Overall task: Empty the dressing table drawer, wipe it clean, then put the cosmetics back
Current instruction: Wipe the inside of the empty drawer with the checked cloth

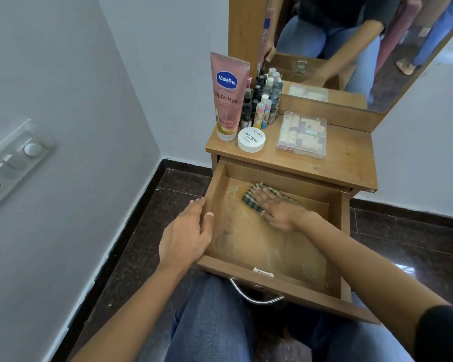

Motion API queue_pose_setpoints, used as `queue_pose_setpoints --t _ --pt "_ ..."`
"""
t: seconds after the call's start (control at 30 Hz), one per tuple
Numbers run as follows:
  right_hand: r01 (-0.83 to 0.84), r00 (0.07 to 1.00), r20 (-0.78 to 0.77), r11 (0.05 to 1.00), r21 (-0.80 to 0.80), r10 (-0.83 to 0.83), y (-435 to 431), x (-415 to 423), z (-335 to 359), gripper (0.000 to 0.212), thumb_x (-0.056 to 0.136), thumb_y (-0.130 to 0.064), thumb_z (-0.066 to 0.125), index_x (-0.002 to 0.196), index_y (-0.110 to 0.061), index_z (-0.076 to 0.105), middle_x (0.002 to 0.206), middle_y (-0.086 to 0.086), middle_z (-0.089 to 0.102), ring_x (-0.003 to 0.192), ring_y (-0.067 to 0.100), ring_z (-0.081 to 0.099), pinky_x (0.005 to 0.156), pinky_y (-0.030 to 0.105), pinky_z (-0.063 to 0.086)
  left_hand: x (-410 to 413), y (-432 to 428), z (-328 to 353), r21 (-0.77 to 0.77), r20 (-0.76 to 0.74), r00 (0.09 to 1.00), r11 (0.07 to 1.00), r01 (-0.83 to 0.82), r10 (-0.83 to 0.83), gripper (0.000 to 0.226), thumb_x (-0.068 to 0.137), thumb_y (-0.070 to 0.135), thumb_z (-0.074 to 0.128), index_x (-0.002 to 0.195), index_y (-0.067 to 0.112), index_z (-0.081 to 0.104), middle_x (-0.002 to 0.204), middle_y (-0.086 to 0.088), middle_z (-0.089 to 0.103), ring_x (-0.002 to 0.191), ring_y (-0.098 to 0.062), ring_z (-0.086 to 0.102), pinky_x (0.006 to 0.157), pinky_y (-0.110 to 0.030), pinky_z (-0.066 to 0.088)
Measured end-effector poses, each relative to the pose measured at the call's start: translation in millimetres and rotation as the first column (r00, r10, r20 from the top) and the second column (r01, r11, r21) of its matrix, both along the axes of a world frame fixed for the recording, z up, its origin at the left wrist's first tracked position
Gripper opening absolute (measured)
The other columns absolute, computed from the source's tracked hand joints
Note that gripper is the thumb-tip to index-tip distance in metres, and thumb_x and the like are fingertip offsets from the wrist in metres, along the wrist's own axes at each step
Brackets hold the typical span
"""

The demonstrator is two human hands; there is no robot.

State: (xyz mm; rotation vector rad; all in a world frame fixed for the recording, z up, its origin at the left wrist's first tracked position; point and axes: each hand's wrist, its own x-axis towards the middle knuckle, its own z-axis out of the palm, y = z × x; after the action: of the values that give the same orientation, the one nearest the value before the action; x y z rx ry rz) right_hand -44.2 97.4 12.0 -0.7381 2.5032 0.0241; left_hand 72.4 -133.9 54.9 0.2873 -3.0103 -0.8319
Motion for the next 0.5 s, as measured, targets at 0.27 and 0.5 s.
queue_pose_setpoints --t 0.27,0.5 --pt "-0.084 0.996 -0.017 0.996 -0.016 0.084 -63 -12 -3 0.060 0.103 -0.031 0.021 0.152 -0.016 -0.011 0.159 0.001 -0.014 0.146 0.013 -0.013 0.118 0.032 -0.006 1 -1 1 0.018 -0.016 1.000 1.000 -0.006 0.007 0.047 0.101 0.038 0.039 0.146 0.024 0.041 0.149 0.001 0.043 0.133 -0.016 0.046 0.097 -0.035 0.044" --pt "-0.204 0.977 0.050 0.976 -0.078 0.208 11 41 -6 0.058 0.105 -0.032 0.022 0.151 -0.019 -0.011 0.158 0.000 -0.016 0.144 0.012 -0.016 0.119 0.035 -0.010 -2 -2 2 0.023 -0.022 1.000 1.000 -0.016 0.016 0.047 0.101 0.038 0.039 0.145 0.024 0.042 0.149 0.002 0.043 0.131 -0.018 0.048 0.096 -0.037 0.045"
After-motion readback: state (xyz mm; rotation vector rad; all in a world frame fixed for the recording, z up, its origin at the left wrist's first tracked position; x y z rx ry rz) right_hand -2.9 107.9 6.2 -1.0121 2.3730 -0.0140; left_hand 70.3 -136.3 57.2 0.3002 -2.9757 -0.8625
